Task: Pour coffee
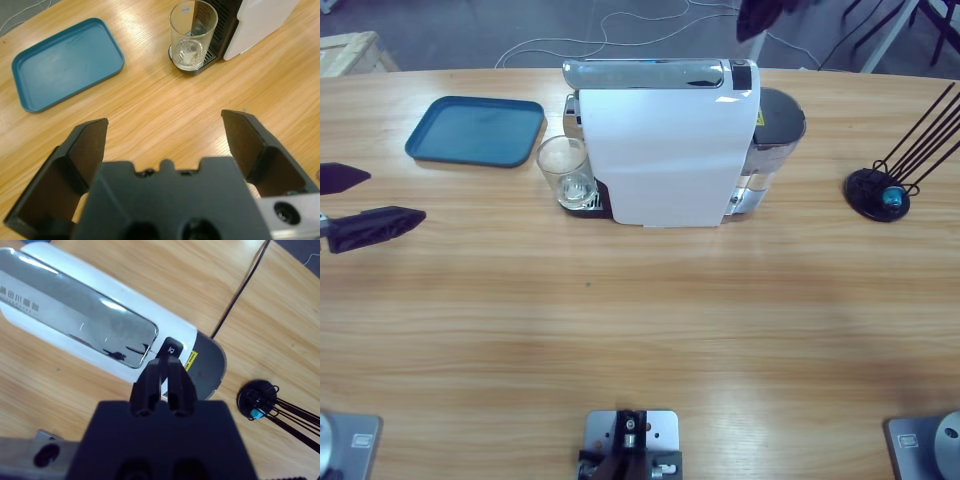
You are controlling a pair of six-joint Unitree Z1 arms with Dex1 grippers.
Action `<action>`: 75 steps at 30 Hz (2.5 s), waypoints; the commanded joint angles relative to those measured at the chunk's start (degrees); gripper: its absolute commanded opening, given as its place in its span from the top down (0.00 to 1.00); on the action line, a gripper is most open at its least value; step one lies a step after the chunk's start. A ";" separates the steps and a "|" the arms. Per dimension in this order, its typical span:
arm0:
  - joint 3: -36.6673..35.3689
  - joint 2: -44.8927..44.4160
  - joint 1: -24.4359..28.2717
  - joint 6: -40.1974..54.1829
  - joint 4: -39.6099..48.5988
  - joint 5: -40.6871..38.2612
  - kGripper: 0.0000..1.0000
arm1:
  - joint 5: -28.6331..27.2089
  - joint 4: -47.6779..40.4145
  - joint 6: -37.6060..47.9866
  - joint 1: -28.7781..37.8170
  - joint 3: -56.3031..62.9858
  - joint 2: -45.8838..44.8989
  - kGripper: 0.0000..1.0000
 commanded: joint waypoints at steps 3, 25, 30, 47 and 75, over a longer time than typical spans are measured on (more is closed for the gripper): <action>1.83 1.93 -0.11 -0.74 -0.72 0.94 0.02 | 0.84 -2.27 1.60 0.57 7.65 1.85 1.00; 1.83 2.12 -0.11 -0.74 -0.72 0.94 0.02 | -1.11 0.47 0.73 -0.13 2.86 3.36 1.00; 1.83 2.08 -0.11 -0.73 -0.72 0.94 0.02 | -1.07 -1.13 0.73 -0.13 4.62 4.20 1.00; 1.81 2.12 -0.11 -0.73 -0.72 0.90 0.02 | -3.34 1.39 0.74 -0.13 -0.55 -0.35 0.77; 1.79 2.30 -0.11 -0.73 -0.72 0.94 0.02 | -2.39 1.86 3.27 -0.04 3.04 -2.16 0.00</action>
